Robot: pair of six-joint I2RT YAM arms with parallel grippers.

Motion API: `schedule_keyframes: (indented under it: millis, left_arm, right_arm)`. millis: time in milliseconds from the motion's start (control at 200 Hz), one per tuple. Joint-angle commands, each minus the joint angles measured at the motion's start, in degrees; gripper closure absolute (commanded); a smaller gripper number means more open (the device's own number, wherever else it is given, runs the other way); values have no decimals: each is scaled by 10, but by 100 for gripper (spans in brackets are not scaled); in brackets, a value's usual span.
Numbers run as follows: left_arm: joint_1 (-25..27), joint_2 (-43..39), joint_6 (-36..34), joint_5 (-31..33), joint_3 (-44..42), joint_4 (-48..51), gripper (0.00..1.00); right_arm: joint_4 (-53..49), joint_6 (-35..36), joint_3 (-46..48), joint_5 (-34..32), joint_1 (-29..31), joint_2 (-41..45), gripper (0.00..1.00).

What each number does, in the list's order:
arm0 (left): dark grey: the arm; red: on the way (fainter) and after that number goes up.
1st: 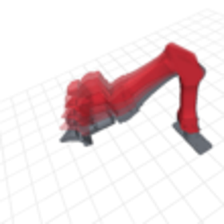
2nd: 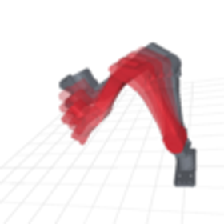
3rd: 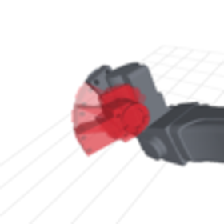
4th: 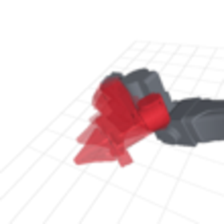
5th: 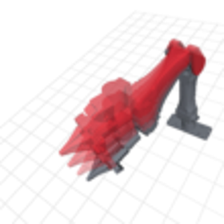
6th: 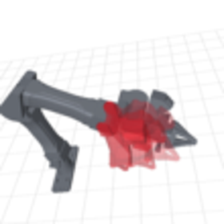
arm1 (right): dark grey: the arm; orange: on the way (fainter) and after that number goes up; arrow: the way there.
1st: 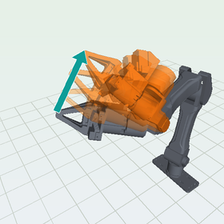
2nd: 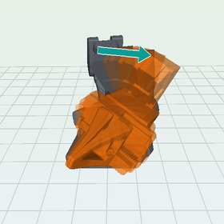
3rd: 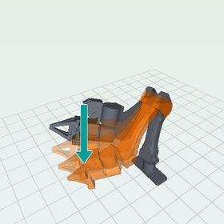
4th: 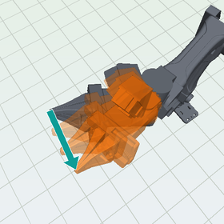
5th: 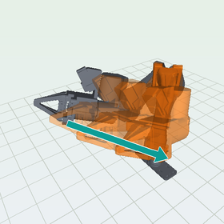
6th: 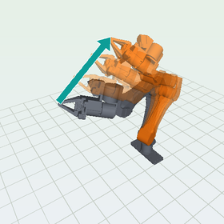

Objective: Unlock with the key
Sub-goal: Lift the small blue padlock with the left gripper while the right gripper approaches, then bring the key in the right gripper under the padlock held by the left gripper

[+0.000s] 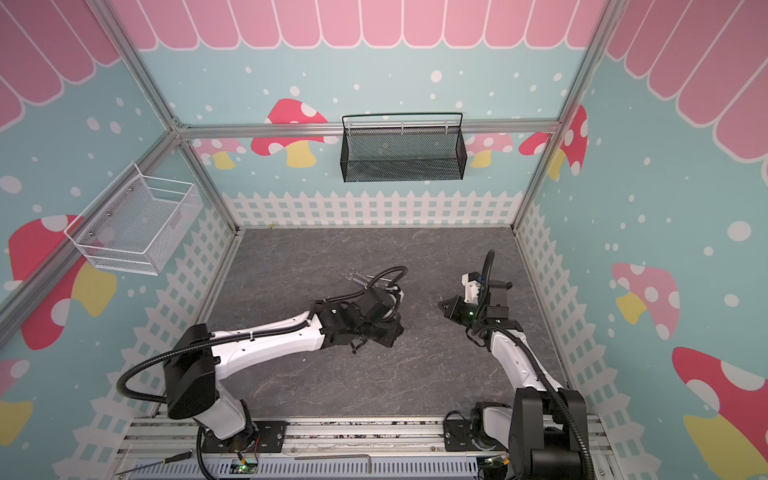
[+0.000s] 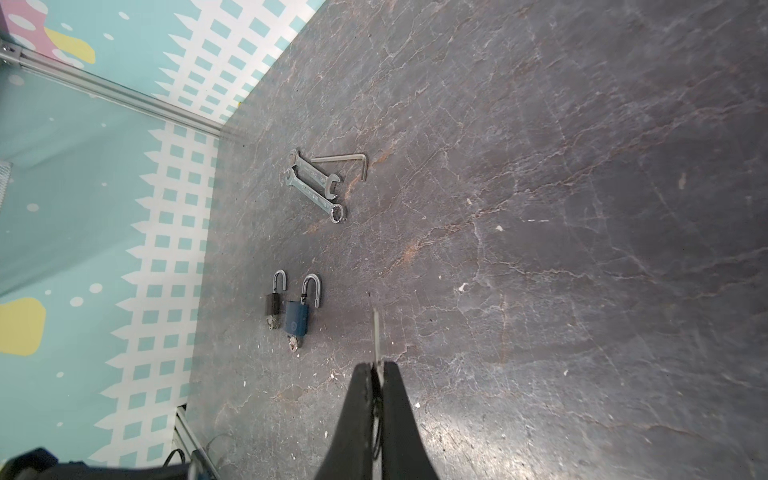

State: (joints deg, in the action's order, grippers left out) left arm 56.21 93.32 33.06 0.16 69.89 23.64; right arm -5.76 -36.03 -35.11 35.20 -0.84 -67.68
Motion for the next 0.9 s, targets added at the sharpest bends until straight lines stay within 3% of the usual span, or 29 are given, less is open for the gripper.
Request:
schedule_keyframes:
  millis: [0, 195, 315, 555, 896]
  left_arm:
    - [-31, -49, 162, -6, -51, -124, 100]
    - [-79, -82, 347, 23, -126, -206, 100]
    - [-88, -88, 408, 47, -152, -243, 100]
    - [-88, -72, 442, 55, -157, -275, 100]
    - [-75, -94, 489, 113, -175, -250, 100]
  right_arm:
    - [-29, 23, -22, -54, 46, 9, 100]
    - [-26, 27, -40, -97, 150, -1, 100]
    - [-20, 26, -43, -111, 211, 1, 100]
    - [28, -12, -28, -105, 310, 6, 100]
    - [59, -56, -27, -215, 386, 4, 100]
